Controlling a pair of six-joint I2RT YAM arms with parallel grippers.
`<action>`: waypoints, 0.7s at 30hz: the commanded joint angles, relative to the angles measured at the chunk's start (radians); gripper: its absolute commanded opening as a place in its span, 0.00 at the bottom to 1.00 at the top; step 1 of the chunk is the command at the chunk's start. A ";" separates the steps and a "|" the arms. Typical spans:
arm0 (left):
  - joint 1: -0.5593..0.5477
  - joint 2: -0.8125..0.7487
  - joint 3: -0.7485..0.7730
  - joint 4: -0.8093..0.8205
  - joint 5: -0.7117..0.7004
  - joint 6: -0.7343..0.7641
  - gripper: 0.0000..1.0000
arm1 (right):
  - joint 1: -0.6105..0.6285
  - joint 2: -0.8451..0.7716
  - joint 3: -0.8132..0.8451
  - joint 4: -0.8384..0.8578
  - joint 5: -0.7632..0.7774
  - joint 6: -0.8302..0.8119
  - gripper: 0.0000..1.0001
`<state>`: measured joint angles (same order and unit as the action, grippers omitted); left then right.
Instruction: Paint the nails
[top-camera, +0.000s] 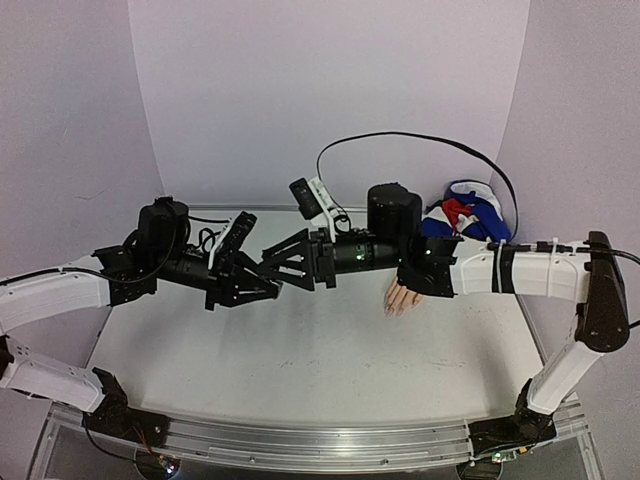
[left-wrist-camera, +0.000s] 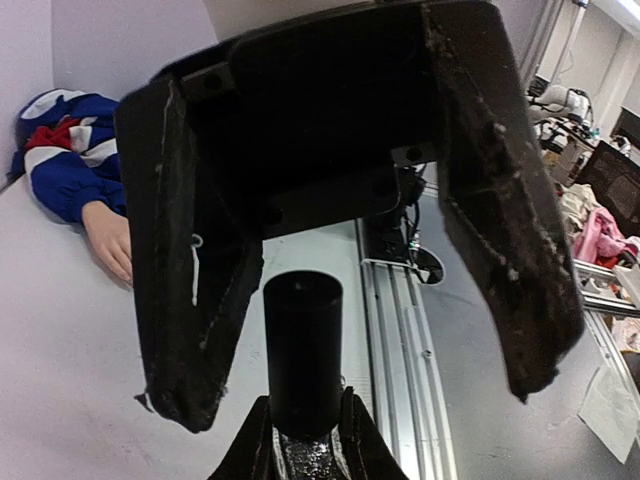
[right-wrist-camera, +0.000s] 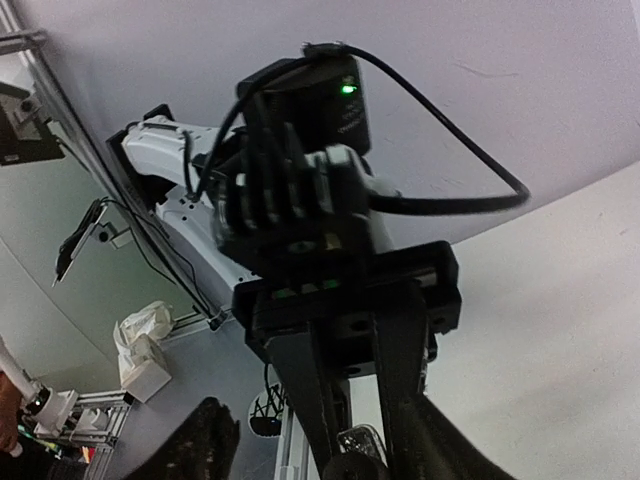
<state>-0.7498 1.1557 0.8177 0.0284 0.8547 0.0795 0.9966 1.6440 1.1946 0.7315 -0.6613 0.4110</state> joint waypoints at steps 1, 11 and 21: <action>0.000 0.007 0.055 0.053 0.137 -0.026 0.00 | 0.000 0.025 0.034 0.126 -0.129 0.004 0.50; 0.000 0.003 0.052 0.053 0.151 -0.020 0.00 | 0.003 0.087 0.087 0.148 -0.140 0.036 0.01; 0.000 -0.099 -0.012 0.053 -0.420 0.037 0.00 | 0.084 0.088 0.088 0.040 0.381 0.052 0.00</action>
<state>-0.7437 1.1305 0.8124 0.0078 0.8112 0.0341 1.0080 1.7351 1.2354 0.8085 -0.6411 0.4149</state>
